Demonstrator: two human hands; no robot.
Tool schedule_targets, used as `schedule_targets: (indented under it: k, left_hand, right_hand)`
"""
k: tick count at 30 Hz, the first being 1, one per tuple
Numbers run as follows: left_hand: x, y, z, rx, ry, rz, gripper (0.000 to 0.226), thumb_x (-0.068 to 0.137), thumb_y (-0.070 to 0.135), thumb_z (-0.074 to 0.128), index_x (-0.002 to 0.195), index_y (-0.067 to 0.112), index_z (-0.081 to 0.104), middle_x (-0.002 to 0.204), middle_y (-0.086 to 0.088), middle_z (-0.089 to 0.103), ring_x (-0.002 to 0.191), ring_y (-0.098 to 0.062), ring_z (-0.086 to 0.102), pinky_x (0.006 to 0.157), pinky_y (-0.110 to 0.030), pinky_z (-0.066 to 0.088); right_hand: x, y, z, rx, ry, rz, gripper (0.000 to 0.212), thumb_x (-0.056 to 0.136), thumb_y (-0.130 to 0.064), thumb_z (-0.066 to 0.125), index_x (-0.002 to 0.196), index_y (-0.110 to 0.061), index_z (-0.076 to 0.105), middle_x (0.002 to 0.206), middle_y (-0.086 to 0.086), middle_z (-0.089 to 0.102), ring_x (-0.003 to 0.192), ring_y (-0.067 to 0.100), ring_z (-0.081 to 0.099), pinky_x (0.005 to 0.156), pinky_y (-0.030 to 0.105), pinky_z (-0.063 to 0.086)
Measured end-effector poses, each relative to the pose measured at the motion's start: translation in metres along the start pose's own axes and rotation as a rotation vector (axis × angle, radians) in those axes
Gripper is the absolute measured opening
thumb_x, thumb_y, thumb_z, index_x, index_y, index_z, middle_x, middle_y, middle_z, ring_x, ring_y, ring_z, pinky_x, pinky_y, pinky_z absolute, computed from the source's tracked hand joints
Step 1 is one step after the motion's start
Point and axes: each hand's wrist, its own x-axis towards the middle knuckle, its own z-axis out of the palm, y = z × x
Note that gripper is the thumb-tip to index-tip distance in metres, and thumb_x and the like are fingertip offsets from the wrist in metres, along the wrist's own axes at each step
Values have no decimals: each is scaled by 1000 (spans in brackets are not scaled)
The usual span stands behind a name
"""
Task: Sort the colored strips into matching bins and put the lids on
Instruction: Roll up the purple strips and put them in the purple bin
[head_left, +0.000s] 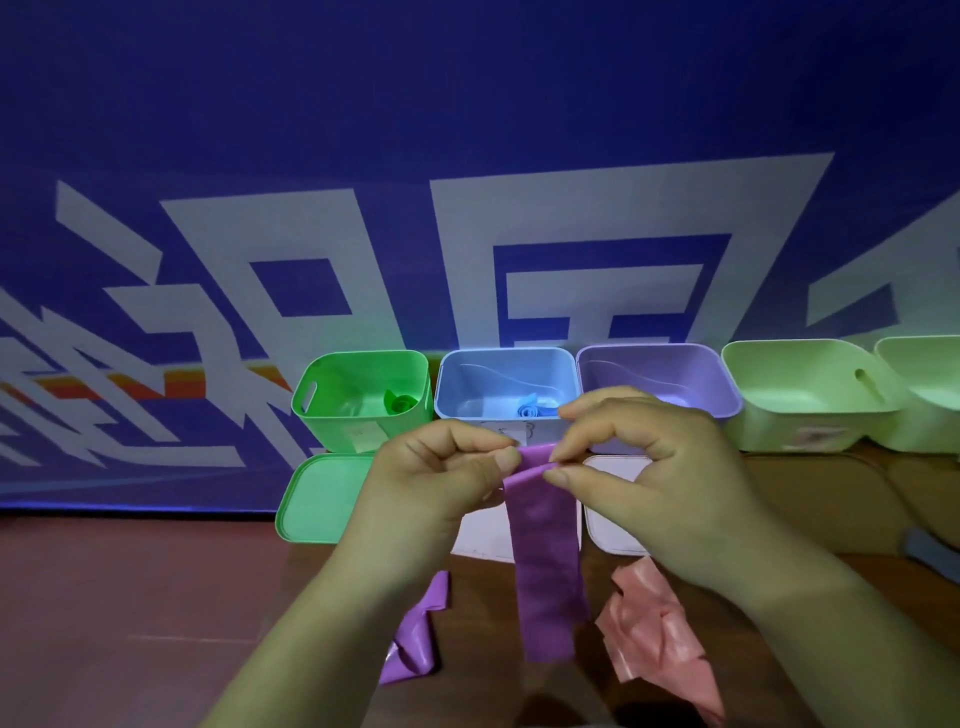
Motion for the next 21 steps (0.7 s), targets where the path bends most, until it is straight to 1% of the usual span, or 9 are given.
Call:
schedule_targets:
  k: [2, 4, 8, 10, 12, 13, 15, 17, 21]
  left_hand:
    - [-1, 0, 4, -11, 0, 1, 9, 63, 18, 78, 72, 16, 77, 74, -12, 73, 71, -22, 66, 67, -29, 56]
    - [-2, -2, 8, -20, 0, -2, 11, 63, 18, 78, 73, 14, 77, 77, -15, 73, 73, -25, 67, 71, -34, 58]
    - [-5, -4, 16, -55, 10, -23, 8, 69, 12, 74, 76, 10, 76, 77, -17, 73, 72, -25, 69, 74, -38, 59]
    - [-6, -3, 20, -57, 12, -26, 5, 77, 5, 70, 77, 8, 74, 76, -15, 74, 72, -24, 70, 73, -35, 61]
    - [-6, -3, 22, -39, 17, -21, 16, 83, -2, 66, 76, 10, 75, 75, -14, 74, 71, -21, 71, 70, -31, 61]
    - [-6, -3, 23, -26, 19, -16, 20, 85, -2, 65, 74, 11, 76, 75, -13, 74, 71, -21, 71, 71, -32, 62]
    - [-6, -2, 23, -2, 14, -4, 22, 85, -2, 65, 74, 14, 77, 76, -13, 74, 73, -21, 70, 75, -36, 60]
    - [-7, -3, 25, 18, 14, 8, 20, 84, 1, 67, 75, 15, 78, 77, -12, 74, 74, -21, 69, 76, -36, 59]
    - [-8, -5, 25, 25, -12, 22, 6, 78, 14, 77, 80, 19, 79, 78, -8, 75, 74, -17, 69, 77, -33, 59]
  right_hand:
    - [-2, 1, -2, 25, -3, 28, 23, 75, -19, 84, 83, -34, 70, 95, -18, 71, 98, 6, 66, 85, 20, 50]
    - [-4, 2, -4, 43, 1, 49, 22, 75, -19, 84, 84, -34, 70, 90, -17, 72, 93, 9, 68, 82, 21, 53]
    - [-8, 6, -3, 144, 56, 103, 23, 74, -11, 84, 78, -29, 72, 83, -14, 72, 85, 9, 70, 77, 16, 53]
    - [-9, 7, -3, 179, 79, 114, 24, 73, -7, 84, 76, -28, 72, 80, -12, 72, 81, 10, 71, 75, 15, 53]
    - [-9, 9, -3, 189, 90, 124, 24, 74, -7, 84, 76, -27, 72, 80, -11, 72, 79, 10, 71, 75, 16, 54]
    - [-9, 11, -4, 190, 89, 127, 23, 74, -7, 84, 77, -27, 72, 80, -11, 72, 80, 11, 71, 75, 17, 55]
    - [-9, 13, -5, 193, 84, 132, 23, 74, -7, 83, 79, -26, 71, 81, -11, 72, 81, 12, 72, 76, 21, 56]
    - [-10, 15, -5, 195, 92, 138, 24, 75, -7, 83, 81, -27, 71, 81, -11, 72, 81, 13, 72, 76, 22, 57]
    - [-10, 20, -4, 169, 109, 122, 24, 76, -8, 82, 82, -27, 69, 81, -12, 72, 81, 13, 71, 76, 21, 56]
